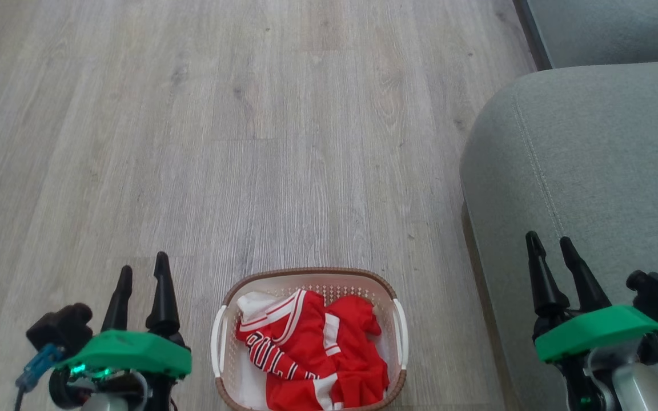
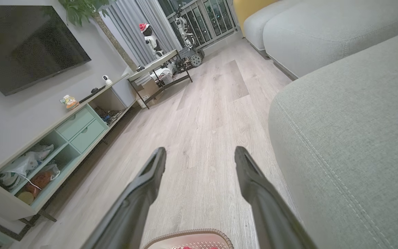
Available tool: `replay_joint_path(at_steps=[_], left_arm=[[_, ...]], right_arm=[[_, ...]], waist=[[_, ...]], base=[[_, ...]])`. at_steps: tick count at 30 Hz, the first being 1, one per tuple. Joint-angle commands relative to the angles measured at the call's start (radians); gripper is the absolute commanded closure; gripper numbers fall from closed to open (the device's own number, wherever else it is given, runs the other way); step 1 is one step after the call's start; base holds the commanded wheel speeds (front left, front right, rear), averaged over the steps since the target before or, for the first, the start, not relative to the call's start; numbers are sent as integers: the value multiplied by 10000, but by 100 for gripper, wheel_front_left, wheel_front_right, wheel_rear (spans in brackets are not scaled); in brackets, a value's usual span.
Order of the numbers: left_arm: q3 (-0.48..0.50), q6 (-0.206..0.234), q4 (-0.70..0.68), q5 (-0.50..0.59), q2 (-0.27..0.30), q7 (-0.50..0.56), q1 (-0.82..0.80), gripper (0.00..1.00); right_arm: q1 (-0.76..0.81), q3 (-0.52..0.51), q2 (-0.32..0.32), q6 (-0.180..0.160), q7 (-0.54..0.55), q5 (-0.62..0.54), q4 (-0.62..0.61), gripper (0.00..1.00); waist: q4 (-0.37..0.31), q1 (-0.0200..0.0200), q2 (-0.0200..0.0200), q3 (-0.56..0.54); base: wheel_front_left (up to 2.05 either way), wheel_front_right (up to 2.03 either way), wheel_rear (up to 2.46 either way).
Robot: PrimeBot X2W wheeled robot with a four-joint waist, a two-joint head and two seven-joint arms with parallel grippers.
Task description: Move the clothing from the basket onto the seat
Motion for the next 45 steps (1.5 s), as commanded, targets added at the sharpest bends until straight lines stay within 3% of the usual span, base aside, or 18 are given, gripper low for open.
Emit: replay_joint_path(at_steps=[1, 38, 45], left_arm=[[112, 66, -464, 430, 154, -175, -171, 0], [-319, 724, -1264, 4775, 171, -1228, 16, 0], [-336, 745, -1289, 4819, 170, -1244, -14, 0]], right_arm=[[-575, 221, -234, -1, -201, -392, -447, 0], [-733, 812, -541, -2, -1263, -4255, -976, 0], [-763, 824, -556, -2, -1278, -4264, -952, 0]], waist=[[2, 0, -1, 5], [-31, 0, -1, 134], [-63, 0, -1, 208]], base=[[0, 0, 0], [0, 0, 0], [0, 0, 0]])
